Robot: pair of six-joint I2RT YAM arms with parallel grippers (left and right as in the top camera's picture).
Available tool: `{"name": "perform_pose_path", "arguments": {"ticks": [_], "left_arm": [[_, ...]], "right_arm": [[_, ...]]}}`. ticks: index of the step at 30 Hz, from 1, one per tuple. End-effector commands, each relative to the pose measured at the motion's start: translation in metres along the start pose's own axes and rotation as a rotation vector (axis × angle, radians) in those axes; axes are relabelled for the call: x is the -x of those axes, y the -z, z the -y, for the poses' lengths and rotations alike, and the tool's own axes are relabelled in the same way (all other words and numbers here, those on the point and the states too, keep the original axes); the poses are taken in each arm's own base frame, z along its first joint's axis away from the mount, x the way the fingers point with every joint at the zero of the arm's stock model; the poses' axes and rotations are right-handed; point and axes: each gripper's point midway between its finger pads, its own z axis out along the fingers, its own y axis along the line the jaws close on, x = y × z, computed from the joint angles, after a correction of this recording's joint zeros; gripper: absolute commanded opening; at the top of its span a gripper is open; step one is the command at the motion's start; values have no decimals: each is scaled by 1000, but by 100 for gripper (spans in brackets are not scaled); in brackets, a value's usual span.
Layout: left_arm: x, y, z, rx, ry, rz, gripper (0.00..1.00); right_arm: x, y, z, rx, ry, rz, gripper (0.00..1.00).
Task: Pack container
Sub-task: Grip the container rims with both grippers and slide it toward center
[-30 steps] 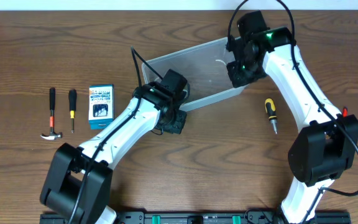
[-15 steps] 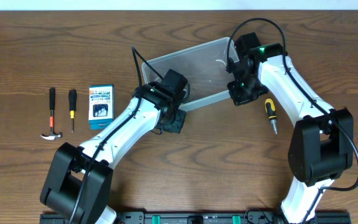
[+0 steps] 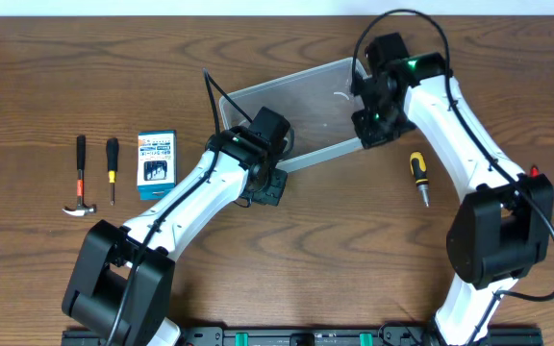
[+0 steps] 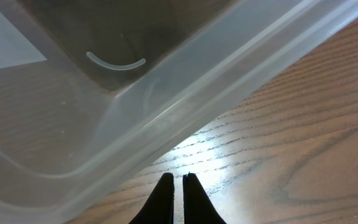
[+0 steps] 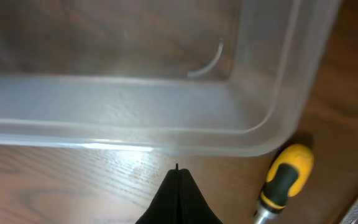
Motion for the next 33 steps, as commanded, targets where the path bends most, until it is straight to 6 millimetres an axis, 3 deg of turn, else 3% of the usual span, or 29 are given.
{"name": "perform_pose_path", "arguments": {"ticks": [1, 5, 9, 25, 33], "left_arm": [[7, 3, 0, 9, -5, 19, 6], [7, 3, 0, 9, -5, 19, 6], [7, 3, -1, 16, -5, 20, 6], [16, 4, -10, 66, -5, 59, 6], [17, 4, -9, 65, -5, 63, 6]], "right_arm": [[22, 26, 7, -14, 6, 114, 1], [32, 10, 8, -16, 7, 133, 1], [31, -5, 9, -13, 5, 101, 1], [-4, -11, 6, -2, -2, -40, 1], [11, -11, 8, -6, 1, 18, 1]]}}
